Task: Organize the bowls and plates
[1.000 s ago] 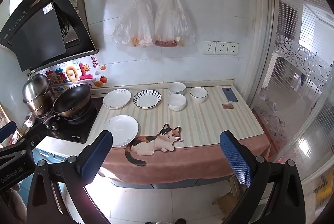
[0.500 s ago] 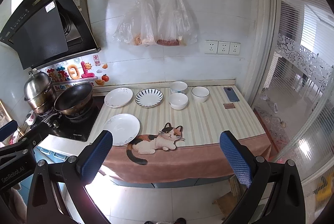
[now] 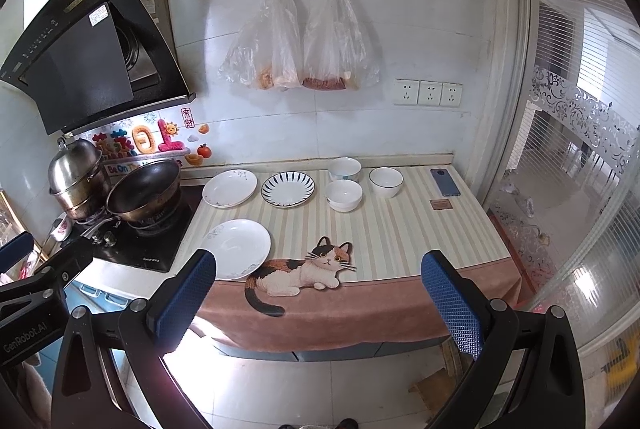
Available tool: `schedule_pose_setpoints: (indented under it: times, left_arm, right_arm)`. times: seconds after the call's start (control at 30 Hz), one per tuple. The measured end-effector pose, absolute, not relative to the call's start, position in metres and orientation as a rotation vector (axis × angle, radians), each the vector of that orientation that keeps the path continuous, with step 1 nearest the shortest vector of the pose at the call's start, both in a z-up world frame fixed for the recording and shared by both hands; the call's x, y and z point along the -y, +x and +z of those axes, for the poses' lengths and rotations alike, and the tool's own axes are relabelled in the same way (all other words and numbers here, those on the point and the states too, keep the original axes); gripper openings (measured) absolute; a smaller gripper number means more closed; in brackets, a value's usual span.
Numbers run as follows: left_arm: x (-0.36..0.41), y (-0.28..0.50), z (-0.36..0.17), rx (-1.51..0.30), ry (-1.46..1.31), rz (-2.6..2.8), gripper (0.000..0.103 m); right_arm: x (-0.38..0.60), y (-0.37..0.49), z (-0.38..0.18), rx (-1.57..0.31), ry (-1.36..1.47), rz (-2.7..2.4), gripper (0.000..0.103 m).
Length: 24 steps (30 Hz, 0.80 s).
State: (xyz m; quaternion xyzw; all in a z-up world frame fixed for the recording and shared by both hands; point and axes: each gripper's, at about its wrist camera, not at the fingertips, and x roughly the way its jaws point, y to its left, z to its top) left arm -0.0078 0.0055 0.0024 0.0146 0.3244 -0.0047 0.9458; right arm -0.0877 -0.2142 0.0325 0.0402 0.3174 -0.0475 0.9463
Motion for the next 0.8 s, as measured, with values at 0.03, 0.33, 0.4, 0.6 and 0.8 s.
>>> schedule_pose_setpoints:
  times: [0.03, 0.33, 0.4, 0.6, 0.8]
  left_arm:
    - [-0.0055, -0.0083, 0.0032, -0.661, 0.029, -0.01, 0.103]
    - [-0.0048, -0.0087, 0.0029, -0.66, 0.029, -0.009, 0.103]
    - [-0.0049, -0.0087, 0.0028, -0.659, 0.029, -0.01, 0.103]
    - [-0.0053, -0.0089, 0.0029, -0.659, 0.028, -0.01, 0.103]
    - [-0.0054, -0.0088, 0.0049, -0.657, 0.029, -0.009, 0.103]
  right_arm:
    - [0.215, -0.088, 0.0326, -0.646, 0.086, -0.094, 0.103]
    - [0.2152, -0.088, 0.0331, -0.643, 0.084, -0.095, 0.103]
    - [0.2153, -0.0879, 0.0335, -0.643, 0.085, -0.095, 0.103]
    - [0.2163, -0.0882, 0.0337, -0.641, 0.088, -0.092, 0.103]
    - [0.2162, -0.0881, 0.0336, -0.642, 0.087, -0.093, 0.103]
